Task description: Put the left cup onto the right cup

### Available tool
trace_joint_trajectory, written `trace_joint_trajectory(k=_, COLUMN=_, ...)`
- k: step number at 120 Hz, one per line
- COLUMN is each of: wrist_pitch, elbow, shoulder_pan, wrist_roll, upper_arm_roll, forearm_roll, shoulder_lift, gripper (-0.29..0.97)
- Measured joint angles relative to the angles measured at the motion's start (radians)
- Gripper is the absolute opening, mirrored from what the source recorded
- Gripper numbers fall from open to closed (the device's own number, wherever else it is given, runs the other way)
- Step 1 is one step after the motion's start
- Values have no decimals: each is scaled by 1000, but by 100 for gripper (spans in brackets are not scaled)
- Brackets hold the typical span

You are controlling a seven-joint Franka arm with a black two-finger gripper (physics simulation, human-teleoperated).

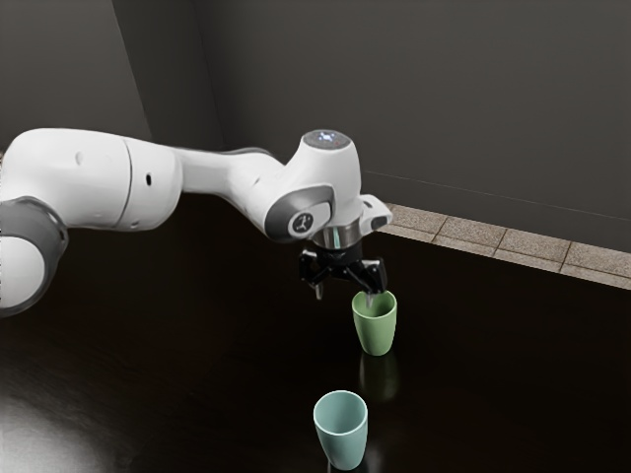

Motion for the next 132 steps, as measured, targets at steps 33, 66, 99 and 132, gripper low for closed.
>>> trace_joint_trajectory(k=33, wrist_pitch=8, elbow=14, shoulder_pan=0, wrist_roll=-2, upper_arm_roll=-4, forearm_roll=1, shoulder_lift=14, gripper=68)
trace_joint_trajectory(k=66, wrist_pitch=10, elbow=21, shoulder_pan=0, wrist_roll=-4, upper_arm_roll=-17, forearm_roll=6, shoulder_lift=29, gripper=68)
trace_joint_trajectory(k=99, wrist_pitch=11, elbow=35, shoulder_pan=0, wrist_roll=-6, upper_arm_roll=-17, forearm_roll=8, shoulder_lift=46, gripper=59)
trace_joint_trajectory(k=132, wrist_pitch=11, elbow=47, shoulder_pan=0, wrist_roll=-8, upper_arm_roll=-17, forearm_roll=9, shoulder_lift=56, gripper=40)
